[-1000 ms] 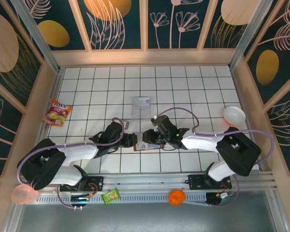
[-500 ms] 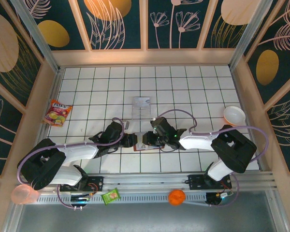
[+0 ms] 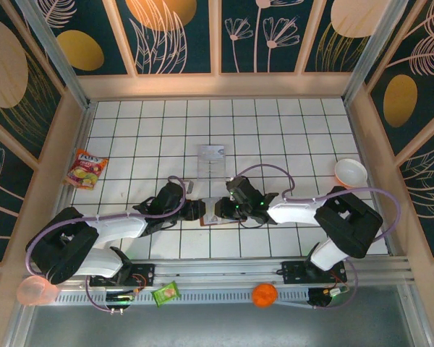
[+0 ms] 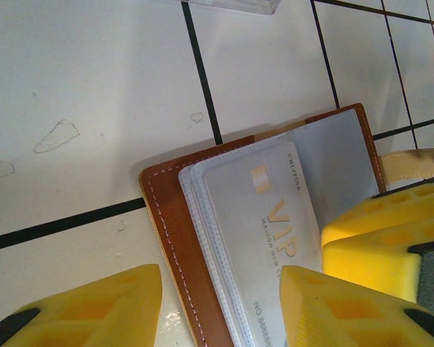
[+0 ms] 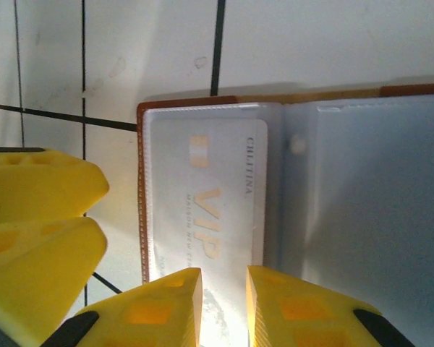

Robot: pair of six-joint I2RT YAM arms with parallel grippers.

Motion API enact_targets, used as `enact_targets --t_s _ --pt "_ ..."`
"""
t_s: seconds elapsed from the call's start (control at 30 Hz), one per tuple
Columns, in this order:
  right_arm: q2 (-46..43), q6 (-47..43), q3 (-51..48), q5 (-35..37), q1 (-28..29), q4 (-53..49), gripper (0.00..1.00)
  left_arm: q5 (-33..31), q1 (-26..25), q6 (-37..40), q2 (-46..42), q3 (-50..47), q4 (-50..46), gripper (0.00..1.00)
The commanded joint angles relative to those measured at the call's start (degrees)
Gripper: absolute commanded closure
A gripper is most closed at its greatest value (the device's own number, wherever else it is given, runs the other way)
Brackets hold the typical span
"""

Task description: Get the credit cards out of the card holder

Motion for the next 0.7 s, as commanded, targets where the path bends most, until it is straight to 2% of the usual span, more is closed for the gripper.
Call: enact_targets --t_s 0.0,0.2,0.5,0.67 --pt "1.36 0.71 0.04 1.40 0.46 -2.11 0.77 0.04 0.25 0.75 0.19 0.14 1.56 0.54" --pt "2.25 0.33 1.70 3.65 1.75 -4.75 0.78 0.34 0.27 0.85 0.61 0.42 1.52 0.54" --pt "-0.28 1.92 4.83 16.67 5.57 -14.94 0.78 0.63 0.33 0.76 0.49 0.67 1.29 0.54" --pt "-0.89 2.63 4.65 18.53 6.02 -15.85 0.76 0.76 0.28 0.88 0.25 0.74 1.00 0.54"
